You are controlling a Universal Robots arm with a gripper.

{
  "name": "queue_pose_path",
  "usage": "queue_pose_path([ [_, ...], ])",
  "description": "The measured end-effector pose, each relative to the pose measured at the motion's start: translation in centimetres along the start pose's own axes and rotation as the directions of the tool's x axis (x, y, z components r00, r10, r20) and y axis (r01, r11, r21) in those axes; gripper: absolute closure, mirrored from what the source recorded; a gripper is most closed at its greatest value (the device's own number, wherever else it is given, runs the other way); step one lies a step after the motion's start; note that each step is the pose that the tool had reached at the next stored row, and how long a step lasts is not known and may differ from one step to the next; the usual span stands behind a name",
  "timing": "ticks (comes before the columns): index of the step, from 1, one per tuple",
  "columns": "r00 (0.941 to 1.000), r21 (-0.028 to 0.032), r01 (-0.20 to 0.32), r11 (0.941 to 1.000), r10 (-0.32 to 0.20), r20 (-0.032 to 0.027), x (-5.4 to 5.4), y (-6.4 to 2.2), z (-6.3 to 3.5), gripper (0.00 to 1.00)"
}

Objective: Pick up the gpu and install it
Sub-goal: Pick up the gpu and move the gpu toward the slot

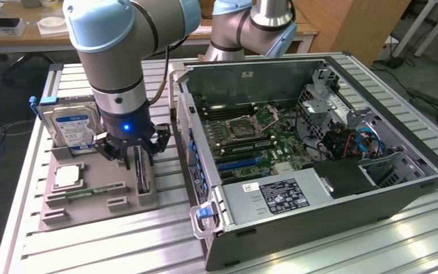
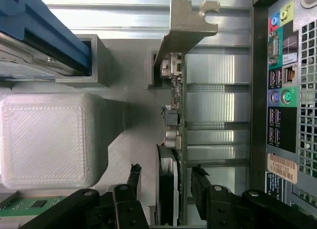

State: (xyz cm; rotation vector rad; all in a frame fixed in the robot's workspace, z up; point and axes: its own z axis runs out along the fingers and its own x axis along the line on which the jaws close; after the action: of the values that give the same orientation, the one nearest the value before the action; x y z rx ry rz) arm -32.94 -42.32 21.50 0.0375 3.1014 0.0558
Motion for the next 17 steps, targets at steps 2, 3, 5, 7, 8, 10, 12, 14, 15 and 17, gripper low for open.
queue_pose_path([
  [2,1.0000,0.0000,0.000,1.0000,0.000,0.0000,0.00,0.00,0.00,0.47],
  [3,1.0000,0.0001,0.000,1.0000,0.000,0.0000,0.00,0.00,0.00,0.47],
  [5,1.0000,0.0001,0.000,1.0000,0.000,0.0000,0.00,0.00,0.00,0.49],
  [7,1.0000,0.0000,0.000,1.0000,0.000,0.0000,0.00,0.00,0.00,0.49],
  [8,1.0000,0.0000,0.000,1.0000,0.000,0.0000,0.00,0.00,0.00,0.55],
  [10,1.0000,0.0000,0.000,1.0000,0.000,0.0000,0.00,0.00,0.00,0.55],
  [12,1.0000,0.0000,0.000,1.0000,0.000,0.0000,0.00,0.00,0.00,0.55],
  [14,1.0000,0.0000,0.000,1.0000,0.000,0.0000,0.00,0.00,0.00,0.57],
  [15,1.0000,0.0000,0.000,1.0000,0.000,0.0000,0.00,0.00,0.00,0.64],
  [17,1.0000,0.0000,0.000,1.0000,0.000,0.0000,0.00,0.00,0.00,0.64],
])
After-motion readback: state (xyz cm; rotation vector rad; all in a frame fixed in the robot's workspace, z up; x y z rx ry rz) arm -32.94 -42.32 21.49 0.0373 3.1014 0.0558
